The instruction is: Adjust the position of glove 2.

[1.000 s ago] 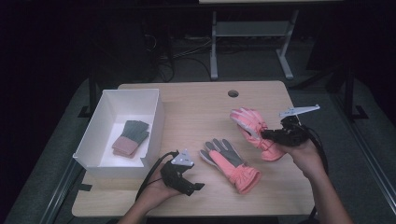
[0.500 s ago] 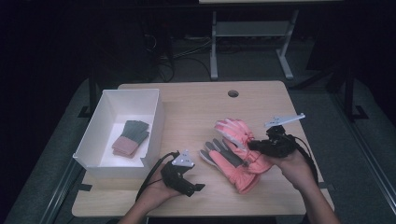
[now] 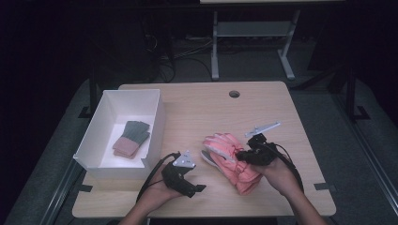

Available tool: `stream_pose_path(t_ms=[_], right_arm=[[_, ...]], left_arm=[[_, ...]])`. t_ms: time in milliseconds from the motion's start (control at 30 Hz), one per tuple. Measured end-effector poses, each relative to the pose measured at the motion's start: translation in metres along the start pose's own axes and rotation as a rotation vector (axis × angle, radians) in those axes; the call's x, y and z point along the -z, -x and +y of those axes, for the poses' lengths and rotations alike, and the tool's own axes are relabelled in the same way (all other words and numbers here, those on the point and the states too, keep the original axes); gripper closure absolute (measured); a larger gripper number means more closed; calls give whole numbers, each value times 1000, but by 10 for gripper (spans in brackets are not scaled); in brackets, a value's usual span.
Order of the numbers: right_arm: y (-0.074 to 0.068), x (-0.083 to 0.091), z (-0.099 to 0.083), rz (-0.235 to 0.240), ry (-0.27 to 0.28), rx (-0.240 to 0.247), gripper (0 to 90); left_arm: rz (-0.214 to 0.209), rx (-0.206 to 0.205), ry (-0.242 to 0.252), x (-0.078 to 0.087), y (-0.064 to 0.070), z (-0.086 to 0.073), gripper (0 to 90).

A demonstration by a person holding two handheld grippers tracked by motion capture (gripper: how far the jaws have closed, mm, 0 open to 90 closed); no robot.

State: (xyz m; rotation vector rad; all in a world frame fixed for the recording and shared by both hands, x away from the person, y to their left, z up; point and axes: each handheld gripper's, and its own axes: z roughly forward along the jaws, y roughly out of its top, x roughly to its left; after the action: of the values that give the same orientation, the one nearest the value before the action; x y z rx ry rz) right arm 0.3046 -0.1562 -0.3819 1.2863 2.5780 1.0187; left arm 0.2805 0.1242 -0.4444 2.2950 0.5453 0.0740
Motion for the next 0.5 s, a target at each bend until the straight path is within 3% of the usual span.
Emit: stream_pose_path(t_ms=[167,200,233,267,333,433,467,500], right_arm=[[-2,-9,-1,-2,-15,20,853],[-2,-11,-2,3,-11,17,779],[-2,-11,-2,3,-11,17,779],[0,-8,-2,10,11,29,682],[0,-6,-2,14,24,36,635],[3,4,-2,21,71,65,567],[8,13,-4,19,122,81,608],[8,13,-4,19,122,81,608]], left_arm=[[-3,-9,-10,-2,1,0,150],[-3,-7,-11,-2,1,0,152],[-3,-7,-11,-2,1,0,153],[-1,-6,-8,-2,1,0,164],[4,-6,-3,-1,2,0,192],[9,2,17,0,1,1,289],[11,1,15,1,1,2,398],[11,1,15,1,1,2,464]])
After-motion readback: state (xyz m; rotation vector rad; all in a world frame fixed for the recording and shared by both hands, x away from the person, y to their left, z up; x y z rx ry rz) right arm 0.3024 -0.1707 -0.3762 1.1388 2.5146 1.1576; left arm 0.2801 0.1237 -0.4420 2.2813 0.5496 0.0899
